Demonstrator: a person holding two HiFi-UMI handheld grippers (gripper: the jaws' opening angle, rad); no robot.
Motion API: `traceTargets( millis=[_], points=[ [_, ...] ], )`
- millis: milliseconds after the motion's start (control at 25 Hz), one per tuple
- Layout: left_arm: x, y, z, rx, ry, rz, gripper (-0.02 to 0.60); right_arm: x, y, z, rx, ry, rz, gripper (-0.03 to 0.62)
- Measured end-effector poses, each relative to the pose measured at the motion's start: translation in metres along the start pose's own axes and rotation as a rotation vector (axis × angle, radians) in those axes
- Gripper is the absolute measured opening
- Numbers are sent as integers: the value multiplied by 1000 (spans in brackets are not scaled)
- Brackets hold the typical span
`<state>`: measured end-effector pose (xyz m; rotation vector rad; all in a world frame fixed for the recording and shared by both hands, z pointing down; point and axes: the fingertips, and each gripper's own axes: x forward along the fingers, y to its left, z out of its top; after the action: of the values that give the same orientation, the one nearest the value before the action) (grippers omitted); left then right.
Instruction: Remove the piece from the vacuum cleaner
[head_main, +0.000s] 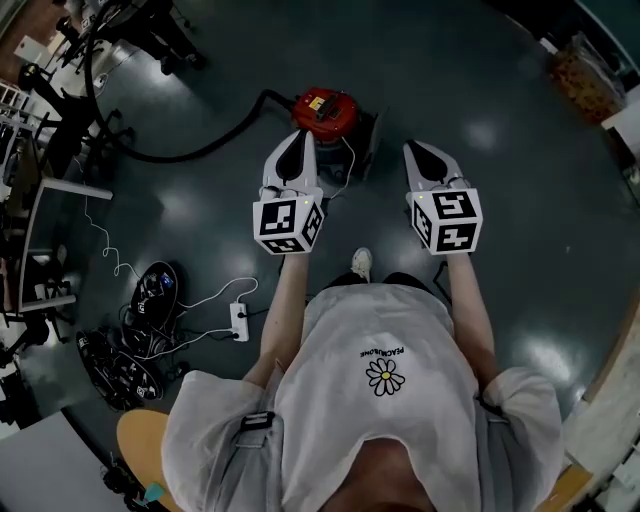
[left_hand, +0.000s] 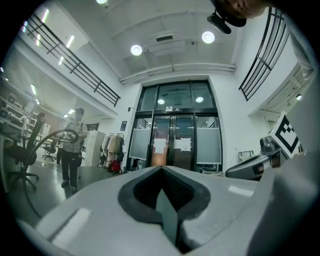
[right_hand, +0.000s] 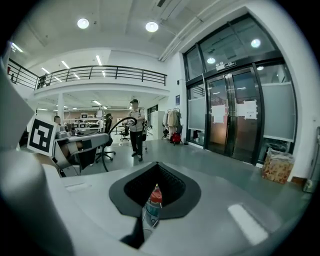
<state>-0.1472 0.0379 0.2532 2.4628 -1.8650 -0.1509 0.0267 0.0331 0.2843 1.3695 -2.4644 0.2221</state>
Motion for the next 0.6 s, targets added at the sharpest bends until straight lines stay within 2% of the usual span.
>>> traceTargets(
  millis=[160,360,600],
  points=[
    [27,16,-5,2,17,-7,0,32,-7,7,-12,19,1,25],
    [53,34,-12,-12,34,22,0,67,-17,11,-32,47,26,23],
    [102,58,-21,-11,50,69,0,128,-39,34,5,-5,130,25]
  ],
)
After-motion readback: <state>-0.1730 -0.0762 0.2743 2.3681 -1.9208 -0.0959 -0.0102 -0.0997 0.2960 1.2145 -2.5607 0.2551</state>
